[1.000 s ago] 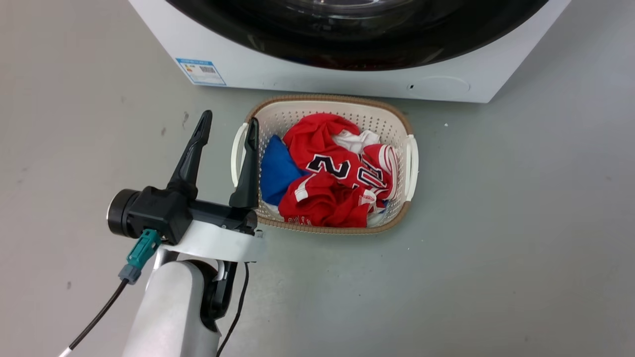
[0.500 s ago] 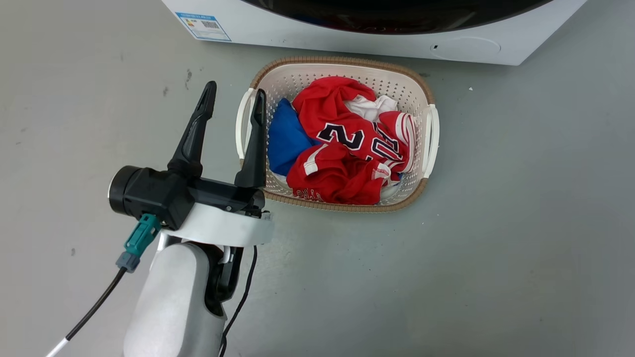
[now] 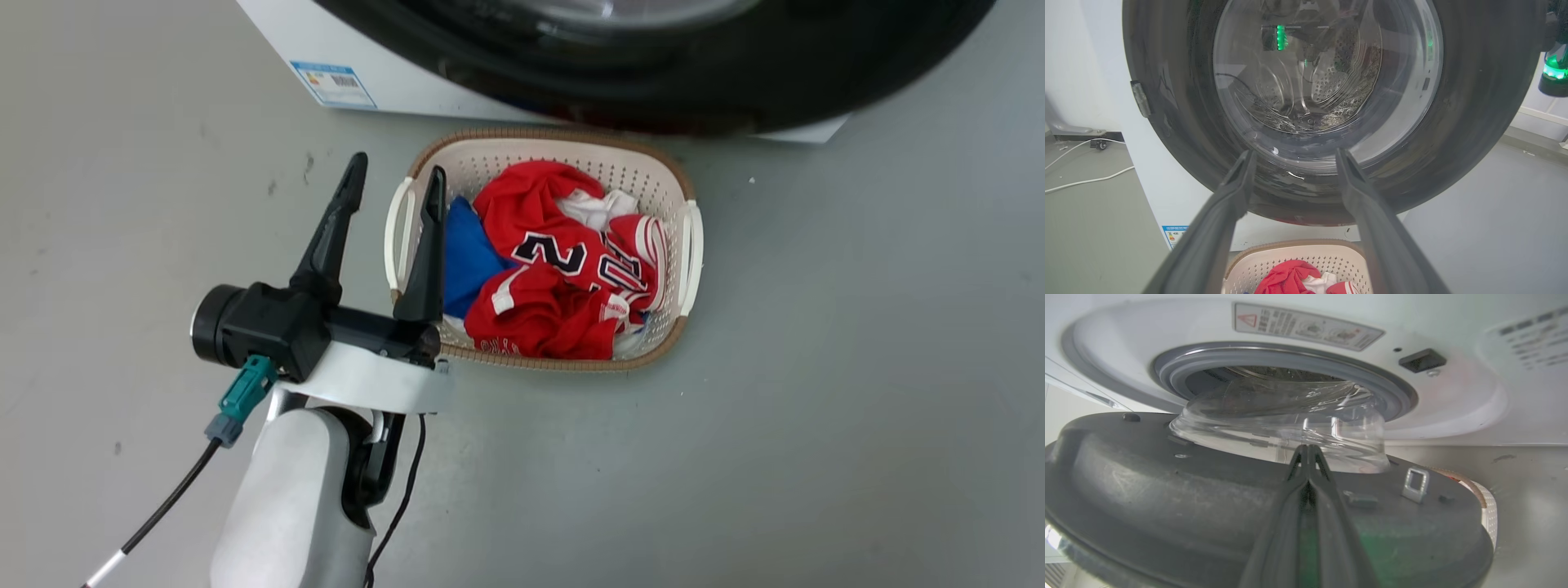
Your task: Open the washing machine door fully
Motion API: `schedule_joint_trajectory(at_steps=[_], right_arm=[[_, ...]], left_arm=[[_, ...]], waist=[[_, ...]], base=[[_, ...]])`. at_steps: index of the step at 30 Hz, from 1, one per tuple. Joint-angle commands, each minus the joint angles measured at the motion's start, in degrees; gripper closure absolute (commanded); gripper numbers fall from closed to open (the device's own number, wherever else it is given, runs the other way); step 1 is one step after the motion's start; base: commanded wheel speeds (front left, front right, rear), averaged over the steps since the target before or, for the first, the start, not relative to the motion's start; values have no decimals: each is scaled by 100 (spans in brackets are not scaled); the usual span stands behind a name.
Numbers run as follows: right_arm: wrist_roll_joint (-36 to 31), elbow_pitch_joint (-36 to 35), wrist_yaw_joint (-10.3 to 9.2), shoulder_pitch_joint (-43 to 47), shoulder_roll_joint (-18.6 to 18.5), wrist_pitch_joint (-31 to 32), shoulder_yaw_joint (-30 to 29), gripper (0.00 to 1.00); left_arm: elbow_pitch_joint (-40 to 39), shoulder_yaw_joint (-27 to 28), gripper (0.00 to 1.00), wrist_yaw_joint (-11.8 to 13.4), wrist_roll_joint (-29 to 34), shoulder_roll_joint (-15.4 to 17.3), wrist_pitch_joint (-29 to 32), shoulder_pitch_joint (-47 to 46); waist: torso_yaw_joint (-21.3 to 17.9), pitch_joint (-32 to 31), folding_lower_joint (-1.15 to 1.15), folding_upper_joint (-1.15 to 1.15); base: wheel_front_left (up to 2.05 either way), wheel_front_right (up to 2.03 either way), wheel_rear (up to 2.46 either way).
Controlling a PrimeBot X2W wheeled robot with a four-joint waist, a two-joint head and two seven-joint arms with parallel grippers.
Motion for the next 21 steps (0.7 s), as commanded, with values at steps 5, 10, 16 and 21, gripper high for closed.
schedule_joint_trajectory(at_steps=[5, 10, 16, 21], right_arm=[[146, -585, 17, 640, 127, 278, 237, 100], [337, -1168, 17, 1311, 148, 410, 480, 100], [583, -1867, 17, 1977, 70, 357, 799, 100], [785, -2538, 17, 2415, 53, 229, 1135, 100]], left_arm=[[134, 74, 0, -60, -29, -5, -13, 265], [289, 116, 0, -129, 12, -5, -14, 549], [474, 119, 0, -196, 19, -6, -13, 877], [601, 16, 0, -245, -38, -5, -13, 1067]], waist=[[-115, -513, 0, 0], [-213, -974, 0, 0], [-275, -1487, 0, 0], [-265, -1787, 0, 0]], base=[[0, 0, 0], [0, 0, 0], [0, 0, 0], [0, 0, 0]])
